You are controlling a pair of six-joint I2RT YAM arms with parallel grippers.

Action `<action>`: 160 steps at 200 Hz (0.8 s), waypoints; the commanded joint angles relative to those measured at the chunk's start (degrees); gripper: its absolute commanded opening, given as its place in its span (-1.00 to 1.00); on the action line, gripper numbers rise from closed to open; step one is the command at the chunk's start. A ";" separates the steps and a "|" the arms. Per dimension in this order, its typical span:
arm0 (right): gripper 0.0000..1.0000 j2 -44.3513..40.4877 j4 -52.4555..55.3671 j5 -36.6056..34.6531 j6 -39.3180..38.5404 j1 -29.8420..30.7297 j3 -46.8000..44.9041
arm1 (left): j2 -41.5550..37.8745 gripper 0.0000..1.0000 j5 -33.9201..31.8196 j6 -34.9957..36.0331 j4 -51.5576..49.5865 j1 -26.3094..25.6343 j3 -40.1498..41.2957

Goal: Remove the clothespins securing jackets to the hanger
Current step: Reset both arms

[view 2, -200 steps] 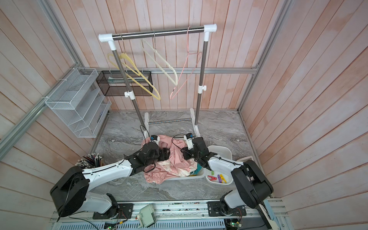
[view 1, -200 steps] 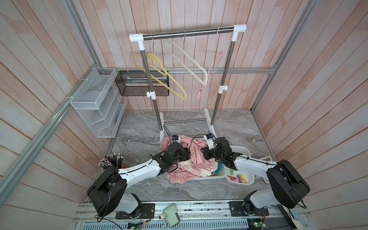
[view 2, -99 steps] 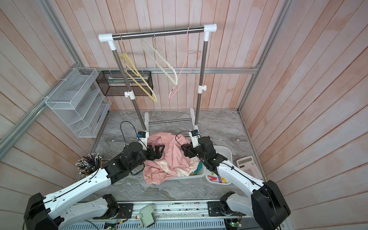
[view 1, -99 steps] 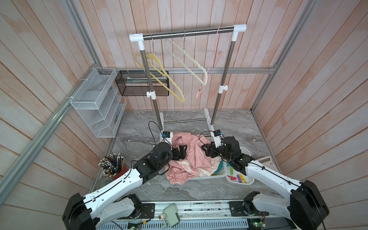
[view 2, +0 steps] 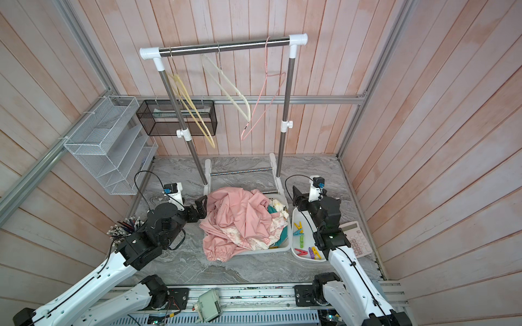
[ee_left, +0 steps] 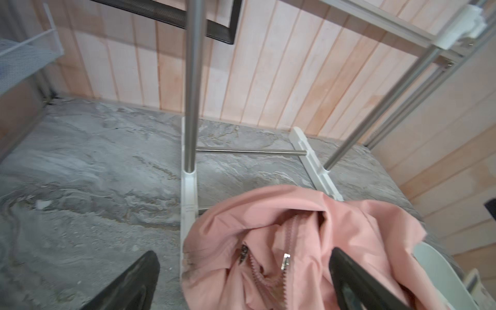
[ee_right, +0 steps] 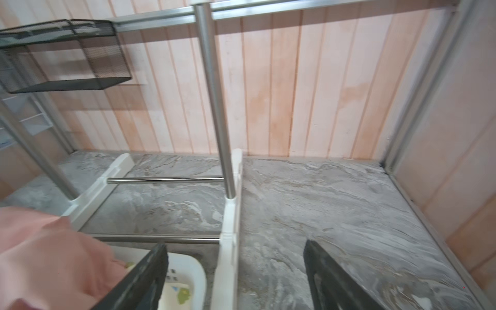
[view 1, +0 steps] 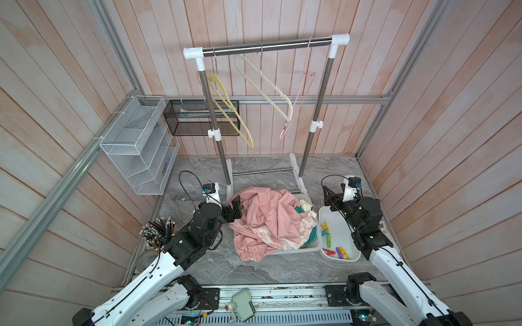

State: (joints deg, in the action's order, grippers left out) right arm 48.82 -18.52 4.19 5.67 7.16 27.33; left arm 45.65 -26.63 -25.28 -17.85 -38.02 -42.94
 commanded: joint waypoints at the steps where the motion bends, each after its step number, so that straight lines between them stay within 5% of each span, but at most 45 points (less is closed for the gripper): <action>1: 0.63 0.29 -8.39 1.97 2.46 -5.80 -3.87 | -2.11 1.00 -4.92 3.30 0.30 3.96 3.96; 56: 0.63 11.02 -28.73 0.87 0.59 -8.05 -12.85 | -3.18 0.99 -1.61 9.78 14.42 13.98 13.44; 160: 0.64 25.72 -41.37 -1.59 -3.73 -8.99 -14.84 | 6.19 1.00 -0.78 14.01 32.05 17.59 17.89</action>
State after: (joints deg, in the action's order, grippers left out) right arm 72.55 -53.80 3.79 3.51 -1.34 13.41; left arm 50.54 -28.73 -13.63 7.11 -21.10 -27.24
